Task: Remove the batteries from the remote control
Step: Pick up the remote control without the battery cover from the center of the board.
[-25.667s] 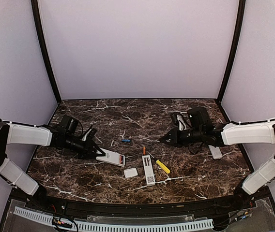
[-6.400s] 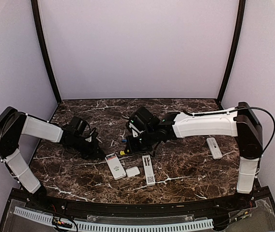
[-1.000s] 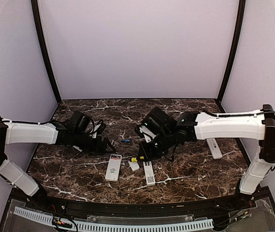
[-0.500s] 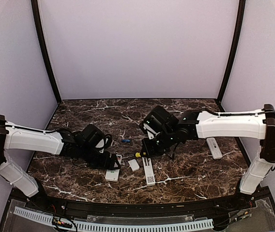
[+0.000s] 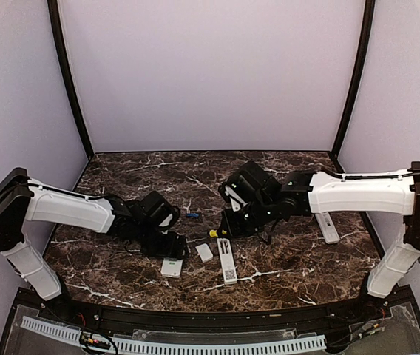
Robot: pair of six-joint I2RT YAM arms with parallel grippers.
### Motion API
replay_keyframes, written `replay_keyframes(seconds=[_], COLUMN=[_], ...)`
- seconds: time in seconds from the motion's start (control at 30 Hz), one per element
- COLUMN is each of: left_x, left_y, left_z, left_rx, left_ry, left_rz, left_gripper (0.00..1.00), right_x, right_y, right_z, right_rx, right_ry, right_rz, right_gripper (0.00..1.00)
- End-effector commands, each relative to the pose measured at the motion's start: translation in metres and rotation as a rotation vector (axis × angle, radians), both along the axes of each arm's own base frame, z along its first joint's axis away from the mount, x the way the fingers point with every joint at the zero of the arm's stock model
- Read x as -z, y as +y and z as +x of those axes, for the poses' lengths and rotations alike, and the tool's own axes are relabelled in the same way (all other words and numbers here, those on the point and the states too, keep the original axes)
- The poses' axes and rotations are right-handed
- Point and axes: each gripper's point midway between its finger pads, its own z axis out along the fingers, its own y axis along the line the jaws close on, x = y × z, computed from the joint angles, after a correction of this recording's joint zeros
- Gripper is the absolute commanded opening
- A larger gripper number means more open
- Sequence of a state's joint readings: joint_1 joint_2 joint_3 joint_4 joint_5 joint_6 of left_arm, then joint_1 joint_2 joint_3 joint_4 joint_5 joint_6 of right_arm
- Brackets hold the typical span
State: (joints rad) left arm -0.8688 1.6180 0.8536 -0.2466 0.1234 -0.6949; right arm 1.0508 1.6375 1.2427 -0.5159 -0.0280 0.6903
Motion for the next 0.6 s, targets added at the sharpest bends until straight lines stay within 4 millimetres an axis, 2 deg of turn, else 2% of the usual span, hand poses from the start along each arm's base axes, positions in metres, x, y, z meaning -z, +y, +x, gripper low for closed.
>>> replay_keyframes(seconds=[0.0,0.17,0.37,0.57], left_x=[0.011,0.011,0.013,0.017], left_y=[0.014,0.014,0.016,0.014], left_z=[-0.006,-0.01,-0.014,-0.02], left_rx=[0.058,0.141,0.259,0.329], left_ry=[-0.017,-0.067,-0.104,-0.106], left_rz=[0.152,0.215,0.262,0.252], left_gripper=[0.83,0.81,0.73,0.57], right_x=[-0.016,-0.017,-0.02,-0.012], right_y=[-0.002,-0.002,-0.002,-0.006], right_z=[0.007,0.014,0.016,0.008], right_rx=[0.037,0.064,0.079,0.057], right_ry=[-0.038,-0.041,-0.043,-0.021], right_rz=[0.052,0.077,0.098,0.094], right_gripper=[0.0,0.0,0.0,0.0])
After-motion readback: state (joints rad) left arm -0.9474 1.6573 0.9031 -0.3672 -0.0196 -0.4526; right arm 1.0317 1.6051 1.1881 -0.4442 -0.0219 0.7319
